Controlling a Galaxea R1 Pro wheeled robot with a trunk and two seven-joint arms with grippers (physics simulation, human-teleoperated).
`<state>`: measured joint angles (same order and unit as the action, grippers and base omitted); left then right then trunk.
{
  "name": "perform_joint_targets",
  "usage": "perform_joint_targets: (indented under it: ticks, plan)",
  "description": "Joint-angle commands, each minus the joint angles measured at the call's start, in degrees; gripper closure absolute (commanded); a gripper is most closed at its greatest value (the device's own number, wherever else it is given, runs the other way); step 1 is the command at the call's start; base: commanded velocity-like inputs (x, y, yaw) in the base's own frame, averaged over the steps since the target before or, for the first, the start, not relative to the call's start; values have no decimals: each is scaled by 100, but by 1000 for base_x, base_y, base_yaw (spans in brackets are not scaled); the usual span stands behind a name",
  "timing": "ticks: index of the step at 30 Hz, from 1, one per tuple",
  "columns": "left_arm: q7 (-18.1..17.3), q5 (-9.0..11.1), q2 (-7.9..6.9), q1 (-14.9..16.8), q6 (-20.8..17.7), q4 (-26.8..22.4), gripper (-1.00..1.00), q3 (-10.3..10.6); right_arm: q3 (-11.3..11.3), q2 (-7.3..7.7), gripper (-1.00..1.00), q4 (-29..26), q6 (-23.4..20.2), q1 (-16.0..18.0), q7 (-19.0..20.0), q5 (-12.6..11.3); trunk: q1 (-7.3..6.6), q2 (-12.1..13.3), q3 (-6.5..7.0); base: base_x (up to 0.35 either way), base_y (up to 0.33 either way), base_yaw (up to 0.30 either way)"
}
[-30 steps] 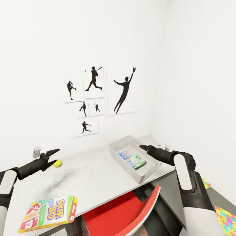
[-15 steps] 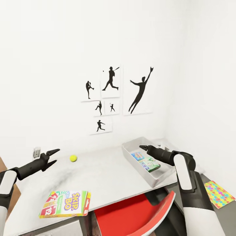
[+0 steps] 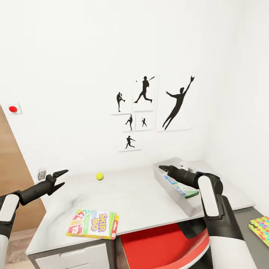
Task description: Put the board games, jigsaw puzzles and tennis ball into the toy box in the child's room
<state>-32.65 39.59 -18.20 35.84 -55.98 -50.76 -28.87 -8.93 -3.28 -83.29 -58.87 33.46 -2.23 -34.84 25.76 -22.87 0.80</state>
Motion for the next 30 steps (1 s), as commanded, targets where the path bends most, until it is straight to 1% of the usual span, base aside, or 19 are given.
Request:
perform_joint_targets:
  ticks: [1, 10, 16, 25, 30]
  plan:
    - [-31, -22, 1, 5, -27, 5, -100, -13, -12, -6, -100, -3, -28, 3, -25, -32, 3, -5, -3, -2, 143, 39]
    - [-31, -21, 1, 6, -27, 5, -100, -13, -17, -6, -100, -3, -19, 3, -31, -32, 3, -5, -2, -1, 122, 11]
    - [-31, -21, 1, 5, -27, 5, -100, -13, -20, -6, -100, -3, -19, 3, -32, -32, 3, -5, 17, 0, 199, -19]
    - [-31, -29, 1, 8, -27, 5, -100, -13, -22, -3, -100, 16, 22, 3, -32, -32, 3, -5, 23, 0, 72, -4]
    - [-31, -30, 1, 5, -27, 5, -100, -13, -21, 2, -100, 16, 31, 3, -30, -32, 3, -5, 23, 0, 195, 0]
